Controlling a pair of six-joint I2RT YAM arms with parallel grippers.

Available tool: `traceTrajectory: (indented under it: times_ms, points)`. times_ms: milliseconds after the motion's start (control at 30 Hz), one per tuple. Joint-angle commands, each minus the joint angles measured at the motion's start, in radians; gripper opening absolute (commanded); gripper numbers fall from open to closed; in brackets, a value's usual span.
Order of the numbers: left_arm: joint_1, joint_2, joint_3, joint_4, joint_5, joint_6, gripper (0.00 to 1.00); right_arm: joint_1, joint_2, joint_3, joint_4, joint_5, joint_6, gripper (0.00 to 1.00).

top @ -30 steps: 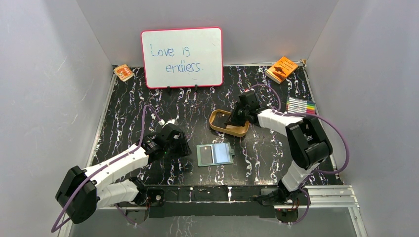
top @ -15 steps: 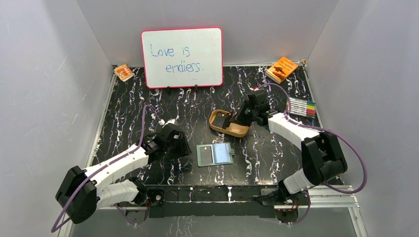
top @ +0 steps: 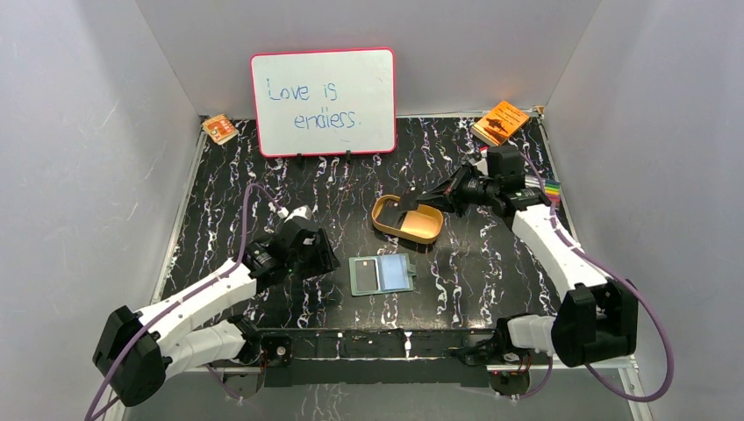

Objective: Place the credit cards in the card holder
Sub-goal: Pick up the credit card from the storage box.

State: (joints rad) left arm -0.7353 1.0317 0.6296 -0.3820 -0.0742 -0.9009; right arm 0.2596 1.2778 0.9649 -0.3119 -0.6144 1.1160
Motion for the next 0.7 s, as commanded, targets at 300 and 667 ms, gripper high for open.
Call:
traceTrajectory:
  times_ms: [300,667]
  points:
    - [0.001,-0.065,0.033,-0.047,-0.031,-0.004,0.50,-0.016,-0.148,0.007,-0.034,-0.313,0.060,0.00]
    - [0.000,-0.066,0.051,-0.037,0.058,0.110,0.52,0.189,-0.234,0.170,-0.527,0.248,-0.722,0.00]
